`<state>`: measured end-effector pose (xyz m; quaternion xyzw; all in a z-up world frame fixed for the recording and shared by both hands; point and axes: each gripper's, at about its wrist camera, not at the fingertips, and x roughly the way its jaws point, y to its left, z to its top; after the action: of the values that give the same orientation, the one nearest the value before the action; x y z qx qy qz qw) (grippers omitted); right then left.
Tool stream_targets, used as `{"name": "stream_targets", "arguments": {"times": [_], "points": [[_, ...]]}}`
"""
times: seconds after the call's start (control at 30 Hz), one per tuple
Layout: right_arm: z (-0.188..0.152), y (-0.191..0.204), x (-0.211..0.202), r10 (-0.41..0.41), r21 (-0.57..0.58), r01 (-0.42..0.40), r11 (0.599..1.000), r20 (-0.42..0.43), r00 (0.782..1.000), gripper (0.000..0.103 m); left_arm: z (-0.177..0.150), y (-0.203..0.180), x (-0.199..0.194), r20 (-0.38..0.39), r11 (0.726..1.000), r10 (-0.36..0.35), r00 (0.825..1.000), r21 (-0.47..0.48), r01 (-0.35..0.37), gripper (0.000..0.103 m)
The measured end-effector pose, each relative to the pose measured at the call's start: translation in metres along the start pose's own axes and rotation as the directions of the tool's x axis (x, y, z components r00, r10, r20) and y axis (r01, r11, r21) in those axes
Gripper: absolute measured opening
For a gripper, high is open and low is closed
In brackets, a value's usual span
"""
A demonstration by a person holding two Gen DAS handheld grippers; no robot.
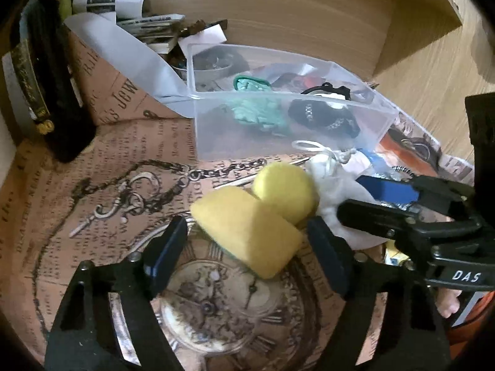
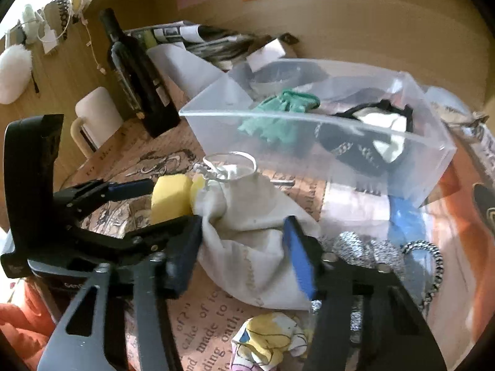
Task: Organize soft objects
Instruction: 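Grasp the yellow sponge with the left gripper while the right gripper grasps the white cloth, then lower the sponge into the clear box while the right gripper drops the white cloth beside it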
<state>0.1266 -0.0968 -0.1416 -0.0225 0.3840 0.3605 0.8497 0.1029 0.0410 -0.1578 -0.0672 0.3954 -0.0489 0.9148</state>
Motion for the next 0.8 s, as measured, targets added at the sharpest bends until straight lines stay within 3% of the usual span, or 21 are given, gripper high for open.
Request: {"name": "stream_targets", "arguments": {"times": [0.1,0.13,0.27,0.6,0.8], "points": [[0.000,0.001,-0.001,0.000,-0.006,0.000,1.000,0.006,1.000,0.027,0.001,-0.002,0.003,-0.009,1.000,-0.012,1.000,0.004,0.012,0.056],[0.000,0.001,-0.002,0.007,-0.009,-0.007,1.000,0.006,1.000,0.018,0.000,-0.002,0.003,-0.011,1.000,-0.016,1.000,0.005,0.016,0.054],[0.000,0.002,-0.004,0.009,-0.011,-0.009,1.000,0.032,0.999,0.011,-0.001,-0.001,-0.004,0.007,1.000,-0.018,1.000,0.010,0.018,0.038],[0.017,0.001,-0.041,-0.006,-0.010,0.008,1.000,0.174,0.985,0.009,0.015,0.004,-0.042,0.128,1.000,0.001,0.992,0.025,-0.005,0.036],[0.038,0.003,-0.064,-0.022,-0.027,0.032,0.999,0.296,0.955,0.010,0.040,0.004,-0.062,0.203,0.999,-0.026,0.979,0.044,0.017,0.036]]}}
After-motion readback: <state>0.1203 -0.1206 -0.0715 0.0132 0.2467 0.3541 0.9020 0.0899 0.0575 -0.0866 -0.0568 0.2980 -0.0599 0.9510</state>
